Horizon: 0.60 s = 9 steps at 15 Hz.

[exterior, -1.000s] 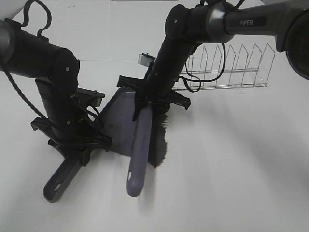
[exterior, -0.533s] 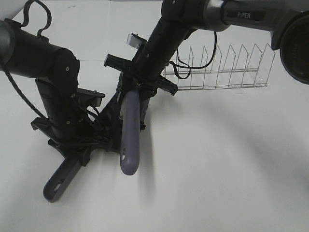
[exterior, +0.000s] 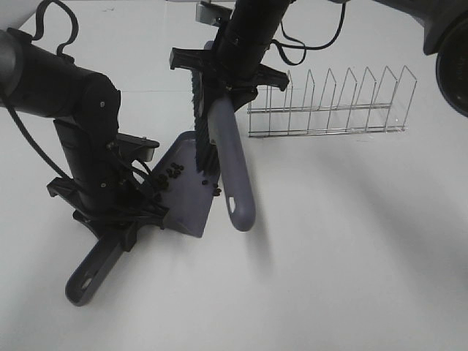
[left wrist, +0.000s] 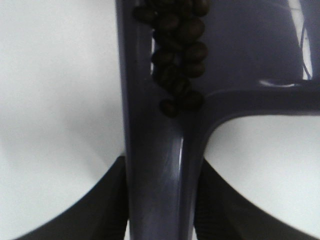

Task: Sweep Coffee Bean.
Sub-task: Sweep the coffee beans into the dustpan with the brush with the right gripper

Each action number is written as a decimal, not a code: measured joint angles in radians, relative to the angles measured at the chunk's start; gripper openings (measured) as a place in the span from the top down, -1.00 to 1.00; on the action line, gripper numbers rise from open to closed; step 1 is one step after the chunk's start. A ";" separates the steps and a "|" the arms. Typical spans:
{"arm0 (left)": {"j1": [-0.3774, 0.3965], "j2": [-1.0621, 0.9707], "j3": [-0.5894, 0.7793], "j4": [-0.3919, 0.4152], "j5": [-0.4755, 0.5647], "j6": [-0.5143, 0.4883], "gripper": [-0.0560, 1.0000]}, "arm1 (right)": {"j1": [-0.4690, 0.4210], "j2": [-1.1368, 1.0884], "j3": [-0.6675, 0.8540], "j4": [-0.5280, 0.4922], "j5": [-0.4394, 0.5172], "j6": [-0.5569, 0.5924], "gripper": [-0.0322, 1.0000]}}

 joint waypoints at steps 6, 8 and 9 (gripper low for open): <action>0.000 0.000 0.000 0.000 0.000 0.003 0.27 | 0.000 -0.165 0.327 -0.299 0.005 -0.012 0.34; 0.000 0.000 0.000 0.000 0.000 0.003 0.27 | -0.012 -0.187 0.392 -0.330 0.005 -0.012 0.34; 0.000 0.000 0.000 0.000 0.000 0.003 0.27 | -0.029 -0.190 0.416 -0.356 0.005 -0.012 0.34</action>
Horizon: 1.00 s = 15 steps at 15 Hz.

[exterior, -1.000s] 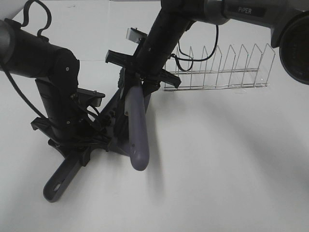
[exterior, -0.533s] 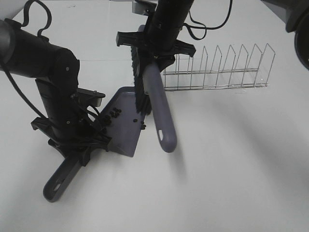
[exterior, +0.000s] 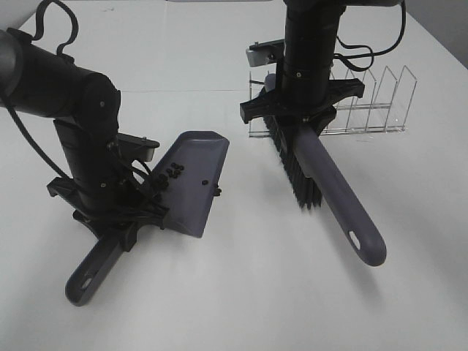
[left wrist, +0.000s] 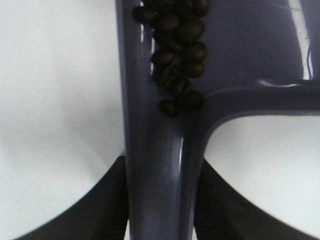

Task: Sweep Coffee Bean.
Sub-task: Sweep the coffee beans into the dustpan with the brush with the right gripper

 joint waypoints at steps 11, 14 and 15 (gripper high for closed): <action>-0.005 0.001 0.000 0.024 0.001 -0.136 0.27 | -0.028 0.117 -0.009 0.120 -0.061 0.023 0.34; -0.005 0.001 0.000 0.033 0.001 -0.141 0.27 | -0.028 0.146 -0.009 0.250 -0.127 0.019 0.34; -0.005 0.001 0.000 0.033 0.001 -0.141 0.27 | -0.027 0.147 -0.009 0.270 -0.140 0.017 0.34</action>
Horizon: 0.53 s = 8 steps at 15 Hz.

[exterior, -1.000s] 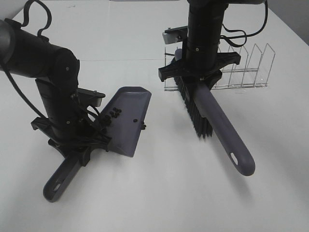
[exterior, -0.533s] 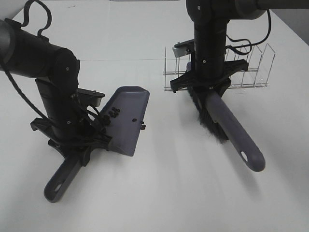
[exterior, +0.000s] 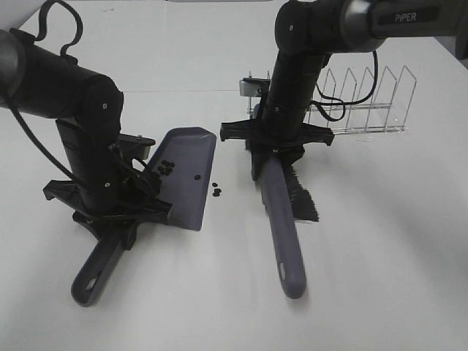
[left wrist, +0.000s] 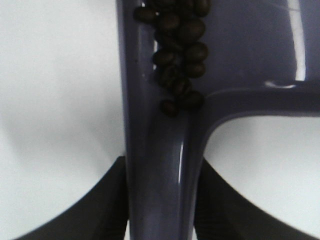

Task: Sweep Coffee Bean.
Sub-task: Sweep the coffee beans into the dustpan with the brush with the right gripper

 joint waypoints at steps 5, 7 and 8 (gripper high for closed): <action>0.000 0.000 0.000 0.005 -0.002 0.000 0.27 | 0.038 0.039 -0.011 0.265 -0.106 -0.087 0.34; 0.000 0.000 0.000 0.005 -0.002 0.004 0.27 | 0.043 0.067 -0.055 0.469 -0.133 -0.204 0.34; 0.000 0.000 0.000 0.005 -0.002 0.004 0.27 | 0.043 0.069 -0.078 0.503 -0.132 -0.231 0.34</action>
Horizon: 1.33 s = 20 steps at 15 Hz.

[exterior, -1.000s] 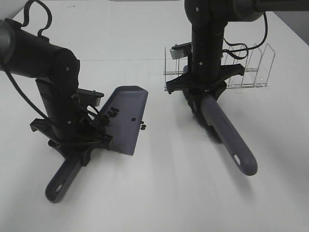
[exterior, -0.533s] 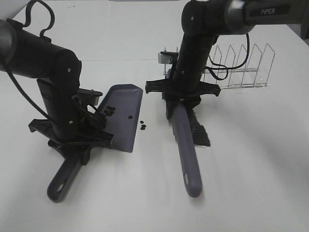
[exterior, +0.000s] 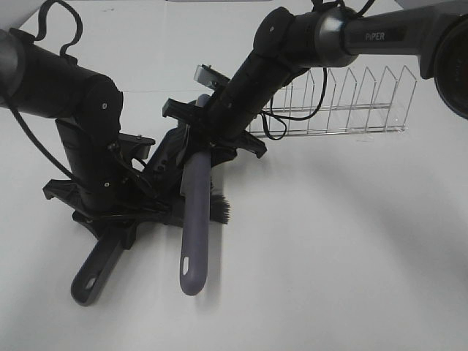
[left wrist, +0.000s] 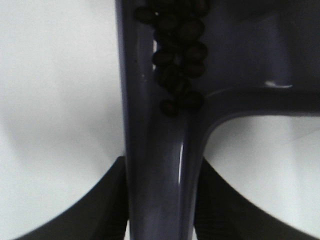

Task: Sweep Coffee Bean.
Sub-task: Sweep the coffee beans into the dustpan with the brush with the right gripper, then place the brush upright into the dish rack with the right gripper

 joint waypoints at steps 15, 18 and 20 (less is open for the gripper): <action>0.000 0.000 0.000 0.000 -0.002 0.007 0.27 | 0.001 -0.105 -0.307 -0.300 0.270 0.021 0.34; 0.000 0.000 0.000 -0.002 -0.003 0.013 0.27 | 0.001 -0.276 -0.119 -0.437 0.268 0.024 0.34; 0.001 0.000 0.000 -0.006 -0.003 0.022 0.27 | -0.013 -0.381 0.094 -0.545 0.270 0.026 0.34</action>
